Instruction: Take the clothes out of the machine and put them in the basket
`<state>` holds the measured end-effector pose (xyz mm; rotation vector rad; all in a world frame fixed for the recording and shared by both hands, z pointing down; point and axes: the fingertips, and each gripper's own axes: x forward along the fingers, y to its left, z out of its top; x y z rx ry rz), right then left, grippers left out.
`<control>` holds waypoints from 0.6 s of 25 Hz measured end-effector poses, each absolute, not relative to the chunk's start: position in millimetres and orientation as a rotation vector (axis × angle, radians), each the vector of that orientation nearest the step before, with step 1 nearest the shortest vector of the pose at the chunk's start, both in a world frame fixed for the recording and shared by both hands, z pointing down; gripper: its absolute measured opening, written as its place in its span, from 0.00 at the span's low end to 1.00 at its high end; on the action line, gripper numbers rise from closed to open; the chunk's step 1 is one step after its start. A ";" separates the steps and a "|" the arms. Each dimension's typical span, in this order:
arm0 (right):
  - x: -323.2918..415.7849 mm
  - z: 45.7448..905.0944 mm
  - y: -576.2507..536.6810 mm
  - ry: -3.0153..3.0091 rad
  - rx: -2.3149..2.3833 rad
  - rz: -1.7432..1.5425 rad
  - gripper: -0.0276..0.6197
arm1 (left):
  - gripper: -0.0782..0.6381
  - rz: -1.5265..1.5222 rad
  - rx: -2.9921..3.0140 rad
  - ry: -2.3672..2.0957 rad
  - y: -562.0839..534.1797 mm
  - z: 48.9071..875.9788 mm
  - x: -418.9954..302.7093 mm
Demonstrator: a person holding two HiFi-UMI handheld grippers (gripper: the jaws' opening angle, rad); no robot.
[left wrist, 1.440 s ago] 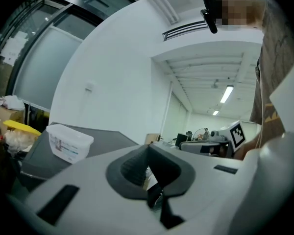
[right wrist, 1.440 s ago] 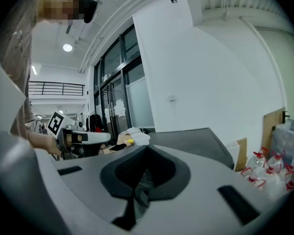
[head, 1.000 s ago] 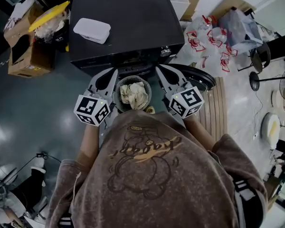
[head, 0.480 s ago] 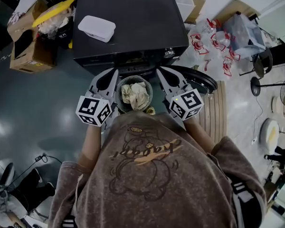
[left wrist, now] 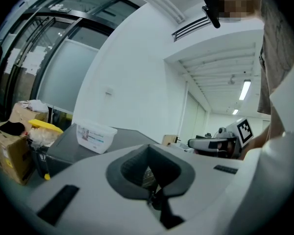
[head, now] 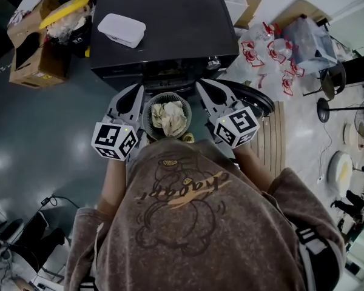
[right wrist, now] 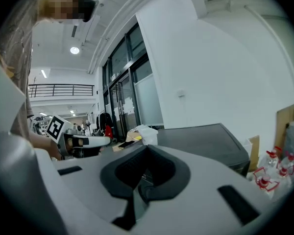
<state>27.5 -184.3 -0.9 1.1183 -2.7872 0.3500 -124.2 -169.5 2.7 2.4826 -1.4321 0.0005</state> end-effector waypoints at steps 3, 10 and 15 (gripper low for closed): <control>26.5 -0.2 -186.8 -2.791 1.082 0.350 0.04 | 0.12 -0.002 2.470 -1.445 -166.7 3.1 -126.6; 27.0 4.8 -188.7 -2.779 1.054 0.339 0.04 | 0.12 0.000 2.443 -1.462 -161.9 6.0 -133.9; 25.4 7.1 -189.0 -2.765 1.047 0.354 0.04 | 0.12 0.000 2.429 -1.463 -158.6 7.2 -136.0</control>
